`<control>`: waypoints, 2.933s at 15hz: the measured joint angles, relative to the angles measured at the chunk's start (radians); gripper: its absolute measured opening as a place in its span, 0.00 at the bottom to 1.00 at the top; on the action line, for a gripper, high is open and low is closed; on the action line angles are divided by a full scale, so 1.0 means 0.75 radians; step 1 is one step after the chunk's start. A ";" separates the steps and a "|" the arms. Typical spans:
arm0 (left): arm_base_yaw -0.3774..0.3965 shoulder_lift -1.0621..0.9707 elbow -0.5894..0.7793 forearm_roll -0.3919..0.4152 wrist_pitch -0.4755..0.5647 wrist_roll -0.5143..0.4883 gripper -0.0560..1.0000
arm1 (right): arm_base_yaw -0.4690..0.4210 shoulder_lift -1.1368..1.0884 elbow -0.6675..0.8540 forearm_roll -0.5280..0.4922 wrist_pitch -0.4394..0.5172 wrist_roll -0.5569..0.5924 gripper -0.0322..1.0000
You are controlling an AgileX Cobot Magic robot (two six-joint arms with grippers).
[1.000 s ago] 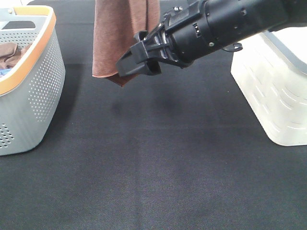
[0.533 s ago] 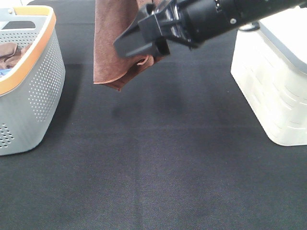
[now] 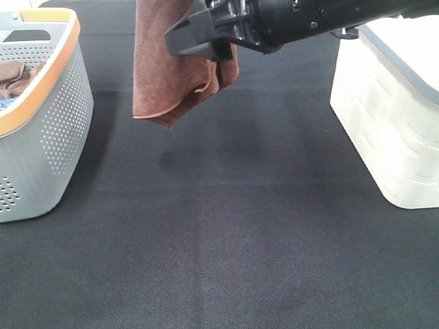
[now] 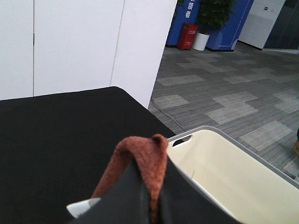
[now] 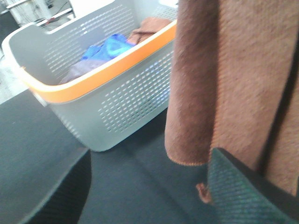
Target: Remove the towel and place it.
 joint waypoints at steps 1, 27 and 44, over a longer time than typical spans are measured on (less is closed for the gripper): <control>0.000 0.000 0.000 0.000 0.000 0.000 0.05 | 0.000 0.011 0.000 0.008 -0.016 -0.011 0.68; -0.017 0.000 0.000 0.000 0.000 -0.001 0.05 | 0.000 0.208 0.000 0.017 -0.325 -0.021 0.03; 0.243 0.276 0.000 0.352 -0.200 -0.144 0.05 | -0.131 0.116 -0.036 -0.679 -0.705 0.467 0.03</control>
